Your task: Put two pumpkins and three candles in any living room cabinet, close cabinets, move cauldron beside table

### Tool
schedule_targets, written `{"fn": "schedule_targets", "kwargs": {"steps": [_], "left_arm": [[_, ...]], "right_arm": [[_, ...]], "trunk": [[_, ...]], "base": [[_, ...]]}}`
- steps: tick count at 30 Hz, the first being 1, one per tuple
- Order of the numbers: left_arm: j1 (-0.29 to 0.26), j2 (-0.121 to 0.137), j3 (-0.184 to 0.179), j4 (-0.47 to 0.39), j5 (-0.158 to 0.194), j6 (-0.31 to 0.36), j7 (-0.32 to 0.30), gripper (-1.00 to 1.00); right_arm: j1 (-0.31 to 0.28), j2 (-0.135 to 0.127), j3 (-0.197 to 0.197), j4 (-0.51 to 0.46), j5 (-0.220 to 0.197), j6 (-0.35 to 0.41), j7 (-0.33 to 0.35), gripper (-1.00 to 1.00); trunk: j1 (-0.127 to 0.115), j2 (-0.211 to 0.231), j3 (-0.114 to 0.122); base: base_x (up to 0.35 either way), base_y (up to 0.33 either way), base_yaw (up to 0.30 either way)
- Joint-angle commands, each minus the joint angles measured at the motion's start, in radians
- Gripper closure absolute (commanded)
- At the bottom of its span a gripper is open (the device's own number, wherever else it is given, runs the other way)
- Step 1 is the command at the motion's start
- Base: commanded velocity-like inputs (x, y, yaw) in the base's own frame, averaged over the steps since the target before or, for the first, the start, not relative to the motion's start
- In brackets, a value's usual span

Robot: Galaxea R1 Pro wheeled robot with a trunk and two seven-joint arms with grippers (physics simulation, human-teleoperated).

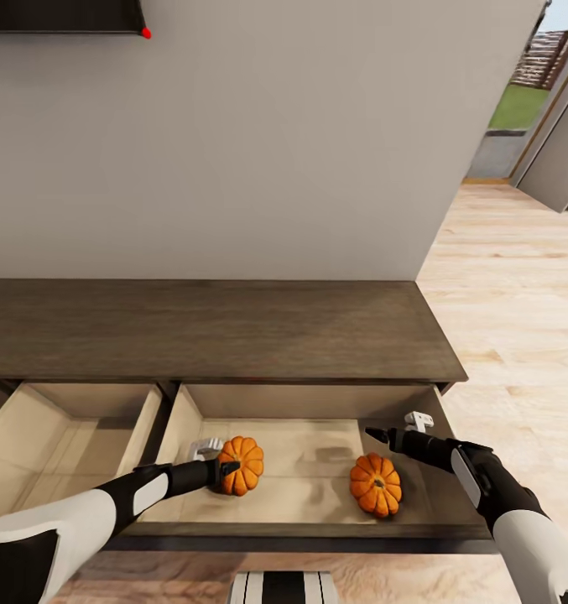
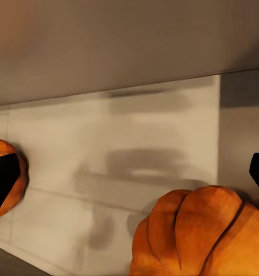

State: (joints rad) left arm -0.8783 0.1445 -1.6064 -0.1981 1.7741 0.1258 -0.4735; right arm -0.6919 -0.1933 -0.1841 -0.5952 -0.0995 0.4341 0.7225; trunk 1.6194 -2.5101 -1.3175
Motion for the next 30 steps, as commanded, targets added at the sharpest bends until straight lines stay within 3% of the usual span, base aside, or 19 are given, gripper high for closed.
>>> {"fn": "schedule_targets", "kwargs": {"steps": [1, 2, 3, 30], "left_arm": [[0.006, 0.006, -0.003, 0.006, 0.0, 0.0, 0.0, -1.0], [0.009, 0.006, -0.003, 0.006, 0.0, 0.0, 0.0, -1.0], [0.052, 0.013, -0.003, 0.008, 0.0, 0.0, 0.0, -1.0], [0.052, 0.015, 0.002, 0.005, -0.001, 0.003, -0.005, -1.0]], "right_arm": [[0.0, 0.0, 0.0, 0.0, 0.0, 0.0, 0.0, -1.0], [0.0, 0.0, 0.0, 0.0, 0.0, 0.0, 0.0, -1.0], [0.0, 0.0, 0.0, 0.0, 0.0, 0.0, 0.0, -1.0], [0.0, 0.0, 0.0, 0.0, 0.0, 0.0, 0.0, -1.0]], "trunk": [[0.0, 0.0, 0.004], [-0.001, 0.001, 0.008], [-0.001, 0.001, 0.012], [-0.013, 0.007, 0.116]], "base": [[0.0, 0.0, 0.0], [0.0, 0.0, 0.0], [0.0, 0.0, 0.0], [0.0, 0.0, 0.0]]}}
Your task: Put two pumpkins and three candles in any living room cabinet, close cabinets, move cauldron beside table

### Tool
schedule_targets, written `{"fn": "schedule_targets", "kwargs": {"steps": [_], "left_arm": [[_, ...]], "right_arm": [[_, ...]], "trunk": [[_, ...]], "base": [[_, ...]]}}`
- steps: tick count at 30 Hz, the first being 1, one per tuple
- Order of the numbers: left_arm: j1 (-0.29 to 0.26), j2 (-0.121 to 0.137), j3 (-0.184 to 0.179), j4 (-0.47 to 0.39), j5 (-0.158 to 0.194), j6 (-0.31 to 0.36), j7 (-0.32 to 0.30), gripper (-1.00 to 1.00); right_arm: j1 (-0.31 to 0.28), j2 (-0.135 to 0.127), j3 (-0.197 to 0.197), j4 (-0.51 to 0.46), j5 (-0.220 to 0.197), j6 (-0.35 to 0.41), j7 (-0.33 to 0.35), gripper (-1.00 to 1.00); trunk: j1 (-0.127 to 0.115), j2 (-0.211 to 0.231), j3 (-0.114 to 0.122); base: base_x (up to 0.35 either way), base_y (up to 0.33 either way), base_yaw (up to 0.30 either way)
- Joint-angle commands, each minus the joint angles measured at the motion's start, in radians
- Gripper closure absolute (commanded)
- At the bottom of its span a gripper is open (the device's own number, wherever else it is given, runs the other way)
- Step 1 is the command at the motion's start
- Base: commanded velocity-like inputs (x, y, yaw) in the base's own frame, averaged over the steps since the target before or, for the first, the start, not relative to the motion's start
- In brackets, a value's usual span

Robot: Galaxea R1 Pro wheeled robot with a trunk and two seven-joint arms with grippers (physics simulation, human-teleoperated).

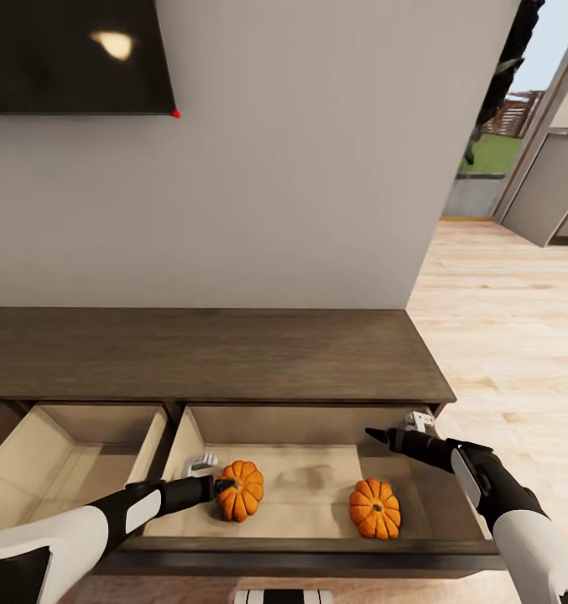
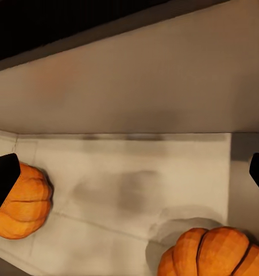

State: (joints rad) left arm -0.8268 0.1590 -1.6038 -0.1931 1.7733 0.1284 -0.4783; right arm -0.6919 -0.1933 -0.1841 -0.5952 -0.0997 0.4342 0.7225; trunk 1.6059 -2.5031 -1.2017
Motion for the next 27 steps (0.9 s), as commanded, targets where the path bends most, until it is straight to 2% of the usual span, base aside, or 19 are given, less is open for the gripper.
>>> {"fn": "schedule_targets", "kwargs": {"steps": [1, 9, 13, 17, 21, 23, 27], "left_arm": [[-0.001, 0.0, 0.001, 0.0, 0.0, 0.001, 0.0, -1.0], [-0.009, 0.003, 0.002, -0.01, 0.0, 0.005, -0.012, -1.0], [-0.011, 0.012, 0.002, -0.009, -0.001, 0.006, -0.097, -1.0], [-0.019, 0.03, 0.001, -0.011, -0.002, 0.008, -0.188, -1.0], [-0.022, 0.045, -0.001, -0.011, -0.004, 0.018, -0.321, -1.0], [-0.023, 0.05, -0.002, -0.008, -0.005, 0.067, -0.398, -1.0], [-0.027, 0.052, -0.004, -0.005, -0.006, 0.15, -0.454, -1.0]], "right_arm": [[0.0, 0.0, 0.0, 0.0, 0.0, 0.0, 0.0, -1.0], [0.0, 0.0, 0.0, 0.0, 0.0, 0.0, 0.0, -1.0], [0.0, 0.0, 0.0, 0.0, 0.0, 0.0, 0.0, -1.0], [0.0, 0.0, 0.0, 0.0, 0.0, 0.0, 0.0, -1.0], [0.0, 0.0, 0.0, 0.0, 0.0, 0.0, 0.0, -1.0], [0.0, 0.0, 0.0, 0.0, 0.0, 0.0, 0.0, -1.0], [0.0, 0.0, 0.0, 0.0, 0.0, 0.0, 0.0, -1.0]], "trunk": [[0.0, 0.0, 0.004], [-0.004, 0.002, 0.035], [-0.006, 0.003, 0.05], [-0.021, 0.03, 0.063], [-0.036, 0.058, 0.076], [-0.044, 0.072, 0.082], [-0.059, 0.1, 0.094]], "base": [[0.0, 0.0, 0.0], [0.0, 0.0, 0.0], [0.0, 0.0, 0.0], [0.0, 0.0, 0.0], [0.0, 0.0, 0.0], [0.0, 0.0, 0.0], [0.0, 0.0, 0.0]]}}
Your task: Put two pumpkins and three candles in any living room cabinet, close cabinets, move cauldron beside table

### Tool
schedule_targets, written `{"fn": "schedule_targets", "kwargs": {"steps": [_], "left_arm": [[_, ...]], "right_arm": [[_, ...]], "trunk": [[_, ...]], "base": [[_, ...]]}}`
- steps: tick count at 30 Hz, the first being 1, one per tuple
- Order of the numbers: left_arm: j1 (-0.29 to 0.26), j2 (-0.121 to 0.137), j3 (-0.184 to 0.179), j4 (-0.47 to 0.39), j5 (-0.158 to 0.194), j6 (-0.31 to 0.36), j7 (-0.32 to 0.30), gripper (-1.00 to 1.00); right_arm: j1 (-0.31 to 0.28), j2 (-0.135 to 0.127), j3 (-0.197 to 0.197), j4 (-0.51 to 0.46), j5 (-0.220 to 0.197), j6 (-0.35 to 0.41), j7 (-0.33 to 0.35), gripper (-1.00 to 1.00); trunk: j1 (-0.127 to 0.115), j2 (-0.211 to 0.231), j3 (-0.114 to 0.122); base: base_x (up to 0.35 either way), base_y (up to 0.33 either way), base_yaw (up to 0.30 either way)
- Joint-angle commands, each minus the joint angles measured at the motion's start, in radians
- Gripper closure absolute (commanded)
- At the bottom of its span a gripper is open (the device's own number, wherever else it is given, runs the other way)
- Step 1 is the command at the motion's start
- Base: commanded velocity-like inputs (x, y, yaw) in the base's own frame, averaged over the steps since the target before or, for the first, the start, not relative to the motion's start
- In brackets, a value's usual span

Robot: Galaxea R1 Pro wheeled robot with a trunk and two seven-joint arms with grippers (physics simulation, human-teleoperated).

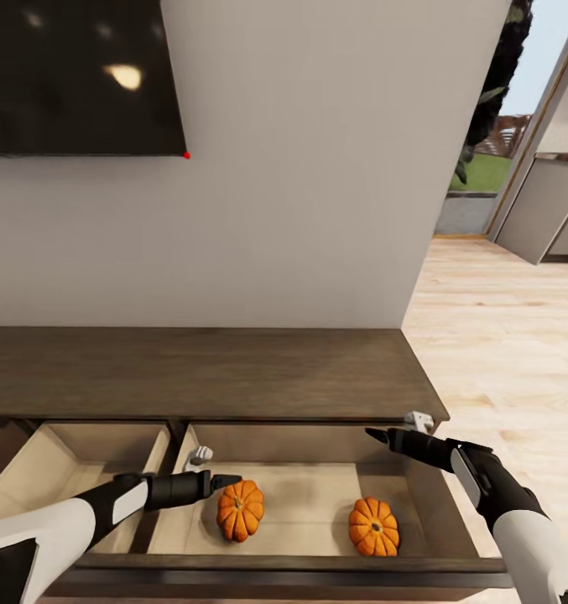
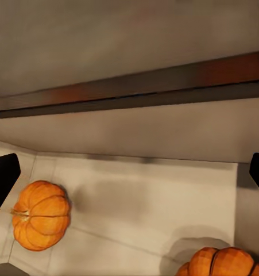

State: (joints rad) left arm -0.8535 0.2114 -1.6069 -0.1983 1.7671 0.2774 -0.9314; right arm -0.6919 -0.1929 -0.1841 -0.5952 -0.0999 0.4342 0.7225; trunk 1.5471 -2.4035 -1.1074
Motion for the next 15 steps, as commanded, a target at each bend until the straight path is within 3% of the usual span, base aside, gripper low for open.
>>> {"fn": "schedule_targets", "kwargs": {"steps": [1, 9, 15], "left_arm": [[0.0, 0.0, -0.001, 0.0, -0.001, 0.005, -0.003, -1.0], [-0.001, 0.001, -0.004, -0.001, -0.001, 0.014, -0.009, -1.0], [-0.001, 0.005, -0.004, -0.002, -0.001, 0.014, -0.014, -1.0]], "right_arm": [[0.0, 0.0, 0.0, 0.0, 0.0, 0.0, 0.0, -1.0], [0.0, 0.0, 0.0, 0.0, 0.0, 0.0, 0.002, -1.0], [0.0, 0.0, 0.0, 0.0, 0.0, 0.0, 0.003, -1.0]], "trunk": [[-0.004, 0.007, 0.003], [-0.035, 0.063, 0.028], [-0.046, 0.084, 0.038]], "base": [[0.0, 0.0, 0.0], [-0.016, 0.001, 0.0], [-0.232, 0.061, 0.0]]}}
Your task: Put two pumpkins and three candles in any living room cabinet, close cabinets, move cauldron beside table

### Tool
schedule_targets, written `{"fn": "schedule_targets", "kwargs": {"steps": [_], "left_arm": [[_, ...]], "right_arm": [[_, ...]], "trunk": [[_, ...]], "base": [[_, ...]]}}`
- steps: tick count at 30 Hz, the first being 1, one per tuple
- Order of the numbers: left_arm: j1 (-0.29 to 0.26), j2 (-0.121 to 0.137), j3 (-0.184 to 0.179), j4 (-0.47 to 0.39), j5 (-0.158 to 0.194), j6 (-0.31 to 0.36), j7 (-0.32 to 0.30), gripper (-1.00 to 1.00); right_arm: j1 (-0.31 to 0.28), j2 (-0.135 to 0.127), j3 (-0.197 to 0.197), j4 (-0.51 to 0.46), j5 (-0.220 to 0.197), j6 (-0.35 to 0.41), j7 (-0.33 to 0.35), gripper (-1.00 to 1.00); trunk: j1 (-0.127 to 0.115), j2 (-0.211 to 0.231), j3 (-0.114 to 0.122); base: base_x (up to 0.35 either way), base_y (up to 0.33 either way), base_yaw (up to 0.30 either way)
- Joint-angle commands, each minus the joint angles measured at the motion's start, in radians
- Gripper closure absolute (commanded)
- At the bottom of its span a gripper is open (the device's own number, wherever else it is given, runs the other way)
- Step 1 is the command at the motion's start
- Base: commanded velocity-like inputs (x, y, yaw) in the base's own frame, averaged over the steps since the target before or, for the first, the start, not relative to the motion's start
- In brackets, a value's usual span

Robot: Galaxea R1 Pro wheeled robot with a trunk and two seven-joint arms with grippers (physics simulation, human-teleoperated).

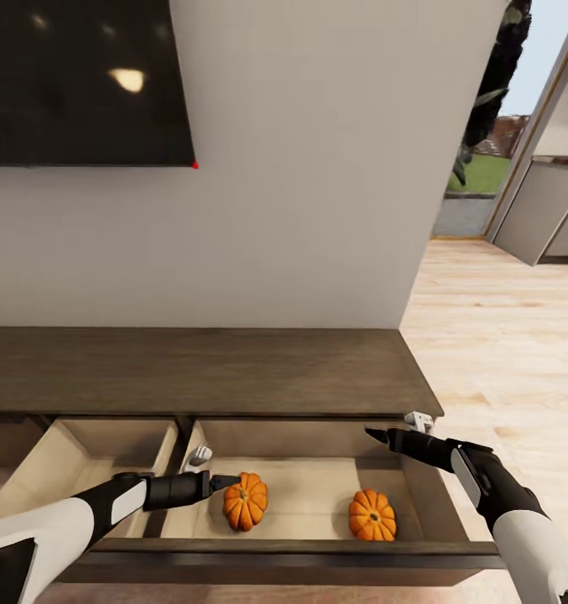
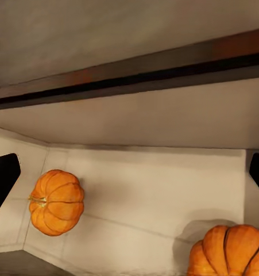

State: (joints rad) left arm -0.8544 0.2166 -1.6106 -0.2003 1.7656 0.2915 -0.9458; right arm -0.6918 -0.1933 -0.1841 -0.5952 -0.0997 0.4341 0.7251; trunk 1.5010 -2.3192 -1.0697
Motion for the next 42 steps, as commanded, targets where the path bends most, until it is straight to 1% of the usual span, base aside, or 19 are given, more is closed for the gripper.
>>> {"fn": "schedule_targets", "kwargs": {"steps": [1, 5, 11, 12, 13, 16, 18, 19, 21, 22, 24, 26, 29, 37, 41, 42], "left_arm": [[0.0, 0.002, 0.0, 0.0, 0.0, 0.0, -0.023, -1.0], [-0.001, 0.003, 0.0, 0.002, -0.001, 0.0, -0.061, -1.0], [-0.004, 0.003, 0.0, 0.002, -0.002, 0.0, -0.072, -1.0], [-0.018, 0.009, 0.0, 0.003, -0.001, 0.001, -0.073, -1.0], [-0.021, 0.015, 0.0, 0.002, 0.0, 0.001, -0.074, -1.0], [-0.003, -0.003, 0.001, 0.002, -0.018, 0.002, -0.057, -1.0], [0.003, 0.009, 0.001, 0.004, -0.03, 0.001, -0.057, -1.0], [0.005, 0.014, 0.001, 0.004, -0.028, 0.001, -0.063, -1.0], [0.008, 0.026, 0.001, 0.005, -0.016, 0.001, -0.074, -1.0], [0.008, 0.028, 0.001, 0.005, -0.011, 0.001, -0.08, -1.0], [0.009, 0.026, 0.001, 0.005, 0.001, 0.002, -0.09, -1.0], [0.009, 0.025, 0.001, 0.005, 0.012, 0.003, -0.091, -1.0], [0.009, 0.026, 0.0, 0.005, 0.011, 0.003, -0.092, -1.0], [0.006, 0.031, 0.003, -0.006, 0.009, 0.006, -0.097, -1.0], [-0.001, 0.031, 0.003, -0.007, 0.006, 0.028, -0.098, -1.0], [-0.003, 0.03, 0.002, -0.008, 0.006, 0.1, -0.098, -1.0]], "right_arm": [[0.0, 0.0, 0.0, 0.0, 0.0, 0.0, 0.0, -1.0], [0.0, 0.0, 0.0, 0.0, 0.0, 0.0, 0.0, -1.0], [0.0, 0.0, 0.0, 0.0, 0.0, 0.0, 0.0, -1.0], [0.0, 0.0, 0.0, 0.0, 0.0, 0.0, 0.001, -1.0], [0.0, 0.0, 0.0, 0.0, 0.0, 0.0, 0.001, -1.0], [0.017, -0.017, 0.017, 0.017, 0.018, -0.008, 0.018, -1.0], [0.018, -0.012, 0.029, 0.028, 0.03, -0.002, 0.029, -1.0], [0.022, -0.011, 0.026, 0.034, 0.036, 0.0, 0.034, -1.0], [0.029, -0.014, 0.014, 0.045, 0.025, 0.002, 0.023, -1.0], [0.03, -0.015, 0.009, 0.051, 0.02, 0.002, 0.017, -1.0], [0.031, -0.016, -0.002, 0.062, 0.01, 0.003, 0.006, -1.0], [0.032, -0.017, -0.005, 0.067, 0.009, 0.003, -0.005, -1.0], [0.032, -0.021, -0.005, 0.062, 0.007, 0.003, -0.005, -1.0], [0.032, -0.063, -0.006, 0.062, 0.007, 0.014, 0.04, -1.0], [0.033, -0.086, -0.006, 0.067, 0.005, 0.034, 0.062, -1.0], [0.033, -0.134, -0.006, 0.068, 0.003, 0.046, 0.24, -1.0]], "trunk": [[0.0, 0.0, 0.0], [0.0, 0.0, 0.0], [0.0, 0.0, 0.0], [0.0, 0.0, 0.0], [0.0, 0.0, 0.0], [0.0, 0.0, 0.0], [0.0, 0.0, 0.0], [0.0, 0.0, 0.0], [0.0, 0.0, 0.0], [-0.004, 0.007, 0.003], [-0.012, 0.021, 0.009], [-0.019, 0.035, 0.016], [-0.031, 0.056, 0.025], [-0.061, 0.112, 0.05], [-0.077, 0.14, 0.063], [-0.081, 0.147, 0.066]], "base": [[-0.064, 0.018, 0.0], [-0.028, 0.007, 0.0], [-0.146, 0.069, 0.0], [-0.021, 0.011, 0.0], [-0.014, 0.007, 0.0], [0.0, 0.0, 0.0], [0.0, 0.0, 0.0], [0.0, 0.0, 0.0], [0.0, 0.0, 0.0], [0.0, 0.0, 0.0], [0.0, 0.0, 0.0], [0.0, 0.0, 0.0], [0.0, 0.0, 0.0], [0.0, 0.0, 0.0], [0.0, 0.0, 0.0], [0.0, 0.0, 0.0]]}}
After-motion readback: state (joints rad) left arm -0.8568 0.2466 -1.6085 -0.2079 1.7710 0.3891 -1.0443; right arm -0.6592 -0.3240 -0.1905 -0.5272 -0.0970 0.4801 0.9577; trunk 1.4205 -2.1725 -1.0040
